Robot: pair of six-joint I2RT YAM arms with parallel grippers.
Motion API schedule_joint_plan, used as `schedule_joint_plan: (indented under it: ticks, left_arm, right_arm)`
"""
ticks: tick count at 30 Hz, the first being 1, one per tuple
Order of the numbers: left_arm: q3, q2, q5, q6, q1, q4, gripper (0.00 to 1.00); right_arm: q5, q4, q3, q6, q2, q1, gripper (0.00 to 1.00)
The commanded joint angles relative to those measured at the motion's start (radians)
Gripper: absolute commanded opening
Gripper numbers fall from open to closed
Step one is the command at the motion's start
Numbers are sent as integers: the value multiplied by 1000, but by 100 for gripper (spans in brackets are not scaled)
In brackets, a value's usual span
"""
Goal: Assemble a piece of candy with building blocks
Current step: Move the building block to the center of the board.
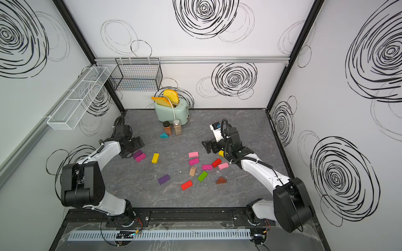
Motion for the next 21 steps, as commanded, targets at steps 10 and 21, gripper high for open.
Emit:
schedule_joint_plan:
  ticks: [10,21]
  left_arm:
    - [27,184,-38,-30,-6,33,100]
    - [21,225,-23,-2,-19,42,66]
  right_arm:
    - [-148,18,-25,-17,-43,3,99]
    - [-116,1,-19,-31,-24,-4,99]
